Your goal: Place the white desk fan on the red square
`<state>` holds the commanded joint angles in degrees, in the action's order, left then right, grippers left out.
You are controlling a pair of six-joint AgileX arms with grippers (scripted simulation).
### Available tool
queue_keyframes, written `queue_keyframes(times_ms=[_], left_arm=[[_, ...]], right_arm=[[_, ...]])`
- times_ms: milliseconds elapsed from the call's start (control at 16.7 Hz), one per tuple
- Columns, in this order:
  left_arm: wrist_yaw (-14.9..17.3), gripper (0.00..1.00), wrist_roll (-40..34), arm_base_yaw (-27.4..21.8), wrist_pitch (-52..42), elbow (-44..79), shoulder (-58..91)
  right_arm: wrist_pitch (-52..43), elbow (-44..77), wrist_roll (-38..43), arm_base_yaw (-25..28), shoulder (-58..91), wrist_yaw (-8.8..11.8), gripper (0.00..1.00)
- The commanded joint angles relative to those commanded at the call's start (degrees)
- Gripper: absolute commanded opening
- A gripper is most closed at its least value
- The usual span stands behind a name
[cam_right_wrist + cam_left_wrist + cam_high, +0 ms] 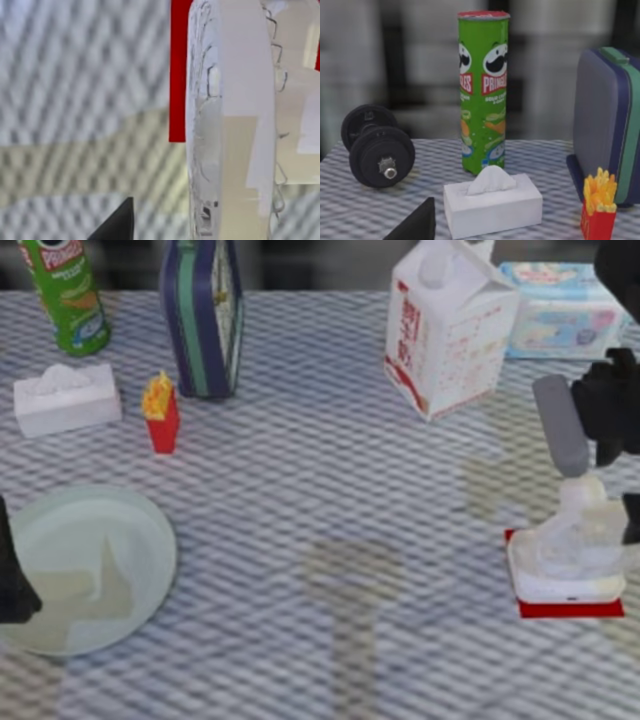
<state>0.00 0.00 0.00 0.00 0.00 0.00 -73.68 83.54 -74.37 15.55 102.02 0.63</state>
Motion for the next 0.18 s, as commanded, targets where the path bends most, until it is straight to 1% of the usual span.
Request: queue_keyframes(times_ms=[180], left_arm=[[0.0, 1.0, 0.0, 0.0, 0.0, 0.0, 0.0]], right_arm=[[0.0, 0.0, 0.0, 0.0, 0.0, 0.0, 1.0]])
